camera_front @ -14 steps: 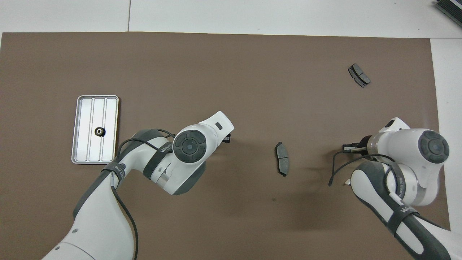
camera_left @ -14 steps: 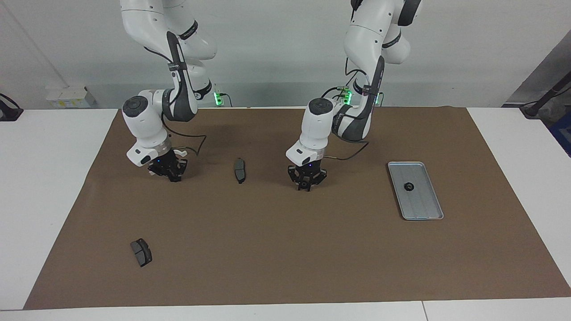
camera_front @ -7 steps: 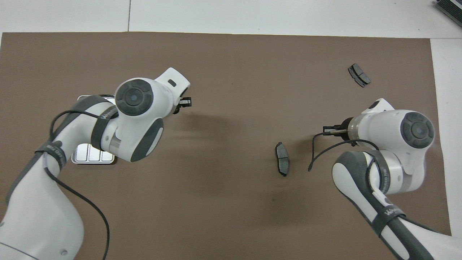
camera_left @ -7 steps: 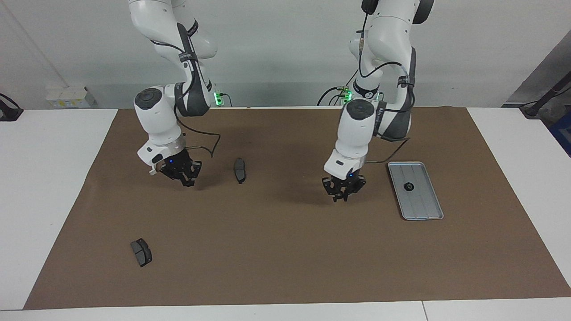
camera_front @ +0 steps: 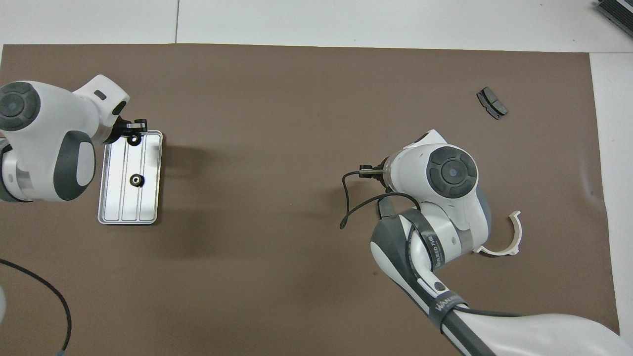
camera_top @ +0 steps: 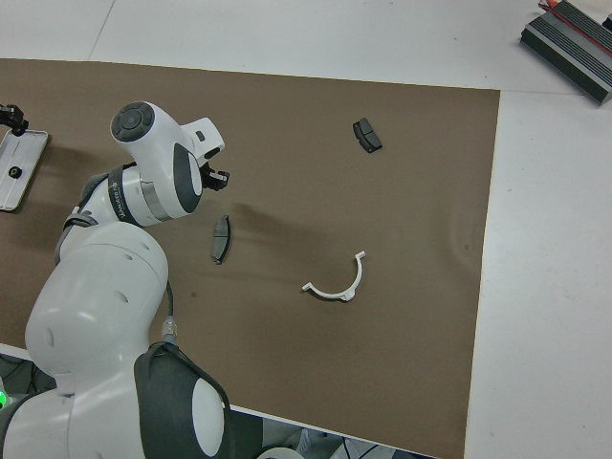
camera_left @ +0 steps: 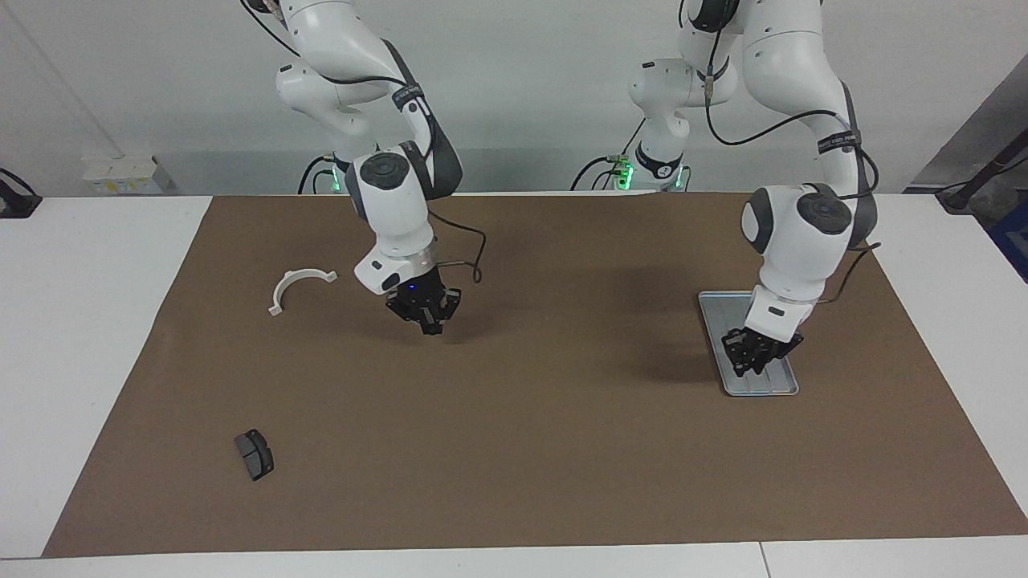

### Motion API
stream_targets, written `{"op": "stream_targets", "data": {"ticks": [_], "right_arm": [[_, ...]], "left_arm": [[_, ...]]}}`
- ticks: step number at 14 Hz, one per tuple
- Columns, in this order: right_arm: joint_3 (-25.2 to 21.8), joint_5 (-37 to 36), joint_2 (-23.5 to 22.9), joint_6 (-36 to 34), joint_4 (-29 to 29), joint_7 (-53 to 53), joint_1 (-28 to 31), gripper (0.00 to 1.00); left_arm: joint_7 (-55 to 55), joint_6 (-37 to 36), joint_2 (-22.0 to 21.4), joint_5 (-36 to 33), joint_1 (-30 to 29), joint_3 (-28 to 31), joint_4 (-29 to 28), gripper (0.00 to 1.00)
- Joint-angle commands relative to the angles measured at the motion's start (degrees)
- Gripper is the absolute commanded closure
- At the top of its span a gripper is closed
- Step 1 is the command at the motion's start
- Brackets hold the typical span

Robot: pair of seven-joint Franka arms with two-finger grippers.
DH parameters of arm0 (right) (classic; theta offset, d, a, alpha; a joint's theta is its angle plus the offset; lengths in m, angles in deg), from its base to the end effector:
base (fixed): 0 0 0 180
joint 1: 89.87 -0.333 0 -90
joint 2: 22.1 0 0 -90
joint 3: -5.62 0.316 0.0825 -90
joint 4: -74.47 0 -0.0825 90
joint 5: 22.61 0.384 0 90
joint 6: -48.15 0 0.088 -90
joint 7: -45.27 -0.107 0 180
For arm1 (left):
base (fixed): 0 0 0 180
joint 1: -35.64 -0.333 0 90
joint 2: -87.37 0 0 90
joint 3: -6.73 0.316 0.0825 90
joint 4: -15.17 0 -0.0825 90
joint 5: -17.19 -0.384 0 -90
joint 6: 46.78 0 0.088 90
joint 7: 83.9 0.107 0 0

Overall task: Pick bearing gear from pile to tray
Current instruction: 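Carry the second gear mid-table and release it with the right gripper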

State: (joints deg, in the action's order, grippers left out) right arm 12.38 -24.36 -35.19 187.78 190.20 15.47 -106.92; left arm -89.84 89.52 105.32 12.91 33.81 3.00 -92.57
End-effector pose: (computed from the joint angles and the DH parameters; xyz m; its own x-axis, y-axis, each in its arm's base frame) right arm 0.5585 0.2436 0.3580 0.9820 -0.0953 0.1629 -0.0803 -0.9921 -0.0966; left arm 0.6418 -0.0179 0.3626 0.9820 0.0239 0.1874 0.0284 -0.9994 -0.0214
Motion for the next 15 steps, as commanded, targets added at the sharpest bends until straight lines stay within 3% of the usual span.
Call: {"op": "stream_targets", "data": {"ticks": [1,5,8,9,10,11,12,13,14,15], "right_arm": [[-0.17,-1.33,-4.38,-1.82,-5.94,-6.21,-3.58,1.00],[-0.17,-4.83,-11.85,-4.10,-14.19,-15.88,-9.47,1.00],[0.01,-7.13,-13.89,-3.41,-15.09,-20.56,-11.60,1.00],[0.10,-7.22,-14.41,-3.32,-15.09,-20.91,-12.03,1.00],[0.01,-7.04,-15.03,-2.53,-14.75,-21.70,-13.78,1.00],[0.01,-7.04,-15.21,-1.31,-14.05,-22.57,-13.97,1.00],[0.01,-7.13,-15.21,-1.03,-13.60,-22.67,-13.88,0.80],[-0.16,-7.13,-15.21,-1.21,-13.69,-22.67,-13.80,0.27],[-0.25,-7.22,-15.21,-1.03,-13.69,-22.67,-13.80,0.00],[-0.52,-7.22,-14.86,-1.03,-13.69,-22.50,-13.71,0.00]], "left_arm": [[4.78,0.02,-2.56,1.04,-2.90,-0.67,-3.69,1.00],[7.69,5.18,-3.53,1.04,-5.37,-0.58,-10.01,1.00],[7.70,10.65,-3.44,1.04,-5.73,-0.58,-13.63,1.00],[7.61,10.48,-3.27,1.04,-5.64,-0.58,-13.29,0.83],[7.61,10.48,-3.10,1.04,-5.55,-0.58,-12.67,0.45],[7.52,9.61,-2.75,1.12,-5.55,-0.58,-11.01,0.30],[7.43,7.51,-2.31,1.12,-5.29,-0.66,-8.56,0.20],[7.43,4.97,-1.43,1.73,-4.94,-0.75,-5.93,0.06],[7.35,2.86,-0.90,2.78,-4.67,-0.84,-3.29,0.00],[6.91,1.96,-0.64,4.10,-3.54,-0.93,-1.52,0.00]]}}
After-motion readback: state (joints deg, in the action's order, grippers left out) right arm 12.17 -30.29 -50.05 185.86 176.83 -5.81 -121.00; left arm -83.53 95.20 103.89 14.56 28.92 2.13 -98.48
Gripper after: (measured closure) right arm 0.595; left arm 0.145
